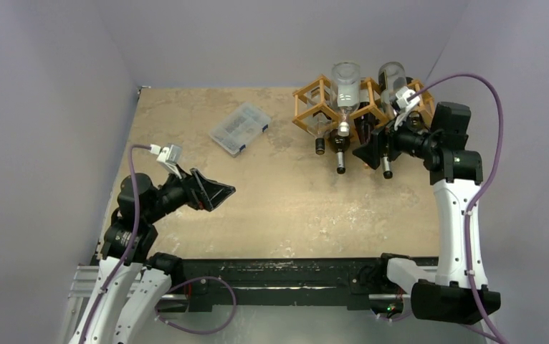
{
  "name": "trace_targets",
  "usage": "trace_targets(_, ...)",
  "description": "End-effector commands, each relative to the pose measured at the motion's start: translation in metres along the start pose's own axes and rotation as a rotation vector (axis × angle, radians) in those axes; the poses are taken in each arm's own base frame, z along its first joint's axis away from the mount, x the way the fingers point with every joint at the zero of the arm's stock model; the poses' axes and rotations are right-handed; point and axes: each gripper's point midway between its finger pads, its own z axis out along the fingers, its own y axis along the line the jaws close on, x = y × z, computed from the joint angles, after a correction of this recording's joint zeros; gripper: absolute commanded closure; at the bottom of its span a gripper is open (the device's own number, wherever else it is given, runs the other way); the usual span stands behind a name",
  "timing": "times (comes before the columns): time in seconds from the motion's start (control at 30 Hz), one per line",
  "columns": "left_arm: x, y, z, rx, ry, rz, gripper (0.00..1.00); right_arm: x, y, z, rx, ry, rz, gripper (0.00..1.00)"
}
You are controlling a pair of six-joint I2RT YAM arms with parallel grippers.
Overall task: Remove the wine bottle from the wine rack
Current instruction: Pick up the wine bottle from the wine rack.
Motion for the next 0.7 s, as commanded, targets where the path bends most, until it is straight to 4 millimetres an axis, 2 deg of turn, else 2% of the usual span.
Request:
trace_targets(0.0,-0.009,-0.001,0.0,0.004,-0.086,0.018,0.0,-0.023,-0.003,0.007,0.021,-0.039,-0.012,0.01)
trace_targets(0.23,0.0,0.009,0.002,-0.005,-0.091,-0.013,0.0,-0.027,-0.012,0.038,0.101,-0.026,0.013,0.01)
trace_targets(0.4,0.002,0.013,0.004,-0.012,-0.09,-0.02,0.0,-0.032,-0.045,0.05,0.238,-0.033,0.06,0.01)
trace_targets(0.57,0.005,0.017,0.007,-0.019,-0.092,-0.035,0.0,-0.048,-0.081,0.041,0.449,-0.089,0.117,0.01)
trace_targets(0.67,0.006,0.02,0.007,-0.024,-0.095,-0.039,0.0,-0.054,-0.094,0.031,0.541,-0.124,0.153,0.01)
